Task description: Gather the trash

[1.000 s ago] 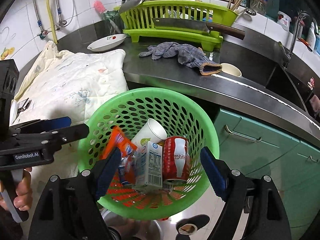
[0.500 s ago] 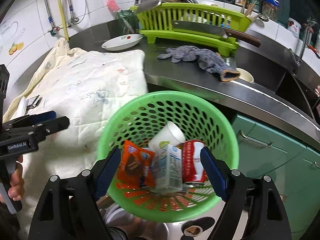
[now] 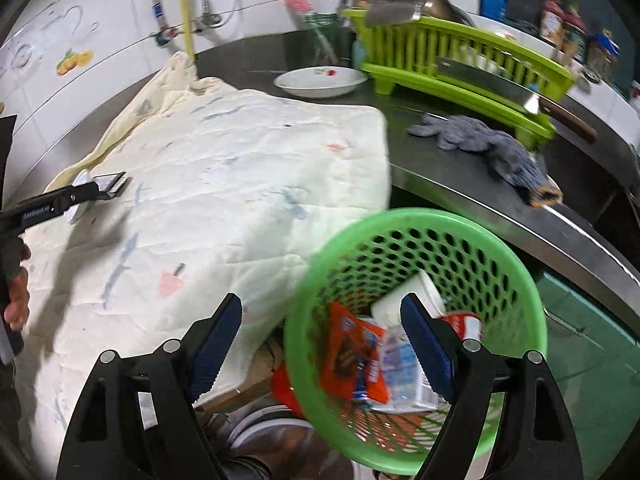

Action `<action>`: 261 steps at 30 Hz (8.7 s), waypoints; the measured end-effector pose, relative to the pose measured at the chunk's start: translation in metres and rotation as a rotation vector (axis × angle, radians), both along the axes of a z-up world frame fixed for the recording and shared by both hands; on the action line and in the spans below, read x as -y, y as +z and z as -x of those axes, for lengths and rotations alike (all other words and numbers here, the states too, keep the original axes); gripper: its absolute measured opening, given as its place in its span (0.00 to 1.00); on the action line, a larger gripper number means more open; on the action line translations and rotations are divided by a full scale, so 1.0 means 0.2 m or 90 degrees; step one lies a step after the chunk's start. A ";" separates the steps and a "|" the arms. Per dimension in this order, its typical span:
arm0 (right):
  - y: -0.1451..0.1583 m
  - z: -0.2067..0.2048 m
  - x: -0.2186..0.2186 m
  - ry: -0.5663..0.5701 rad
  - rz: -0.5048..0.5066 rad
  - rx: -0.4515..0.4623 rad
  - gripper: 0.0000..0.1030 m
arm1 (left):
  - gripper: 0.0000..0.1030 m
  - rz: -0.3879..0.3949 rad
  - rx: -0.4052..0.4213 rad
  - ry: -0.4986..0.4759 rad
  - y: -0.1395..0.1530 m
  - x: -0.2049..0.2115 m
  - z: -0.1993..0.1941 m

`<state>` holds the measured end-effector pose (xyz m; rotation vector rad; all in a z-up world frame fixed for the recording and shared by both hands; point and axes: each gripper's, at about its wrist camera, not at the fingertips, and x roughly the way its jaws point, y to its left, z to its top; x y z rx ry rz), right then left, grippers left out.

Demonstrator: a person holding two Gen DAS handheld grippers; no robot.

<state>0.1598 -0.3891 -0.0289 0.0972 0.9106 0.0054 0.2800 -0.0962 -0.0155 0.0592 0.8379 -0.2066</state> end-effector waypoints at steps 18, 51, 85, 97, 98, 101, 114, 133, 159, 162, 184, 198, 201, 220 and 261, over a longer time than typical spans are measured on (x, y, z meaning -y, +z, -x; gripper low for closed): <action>0.06 -0.36 -0.57 0.173 0.022 0.015 0.85 | 0.93 -0.005 -0.043 0.067 -0.15 -0.56 -0.26; -0.10 -0.91 -1.22 0.411 0.014 -0.009 0.85 | 0.33 0.096 -0.003 0.070 -0.17 -0.70 -0.23; -0.21 -1.16 -1.61 0.471 0.009 -0.037 0.77 | 0.13 0.150 0.006 0.062 -0.09 -0.85 -0.02; -0.19 -1.08 -1.58 0.474 -0.001 -0.033 0.47 | 0.12 0.162 0.002 0.066 -0.09 -0.87 -0.02; -0.19 -1.07 -1.58 0.473 0.002 -0.033 0.47 | 0.12 0.161 0.002 0.066 -0.09 -0.87 -0.01; -0.17 -1.00 -1.54 0.467 0.000 -0.029 0.47 | 0.12 0.163 -0.002 0.064 -0.08 -0.86 -0.01; -0.04 -0.66 -1.12 0.349 -0.027 -0.017 0.44 | 0.09 0.209 -0.008 0.000 -0.05 -0.71 0.08; 0.10 -0.15 -0.47 0.164 -0.036 0.018 0.44 | 0.09 0.244 -0.008 -0.189 0.11 -0.08 0.34; -0.17 0.29 0.56 -0.155 0.022 -0.057 0.46 | 0.09 0.211 -0.062 -0.415 0.10 0.93 0.52; -0.18 0.32 0.59 -0.166 0.016 -0.054 0.49 | 0.09 0.200 -0.069 -0.428 0.06 1.03 0.50; -0.20 0.45 0.61 -0.175 0.009 -0.039 0.67 | 0.18 0.137 -0.140 -0.417 -0.22 1.37 0.38; -0.17 0.58 0.41 -0.176 0.016 -0.027 0.78 | 0.57 0.134 -0.103 -0.373 -0.14 1.13 0.47; -0.17 0.61 0.37 -0.182 0.000 -0.030 0.84 | 0.61 0.120 -0.086 -0.357 -0.12 1.04 0.51; -0.11 0.74 0.04 -0.172 0.005 -0.037 0.91 | 0.89 0.074 -0.017 -0.244 0.02 0.48 0.68; 0.17 0.92 -0.35 -0.124 0.043 0.039 0.93 | 0.94 0.018 0.043 -0.136 0.06 -0.04 1.06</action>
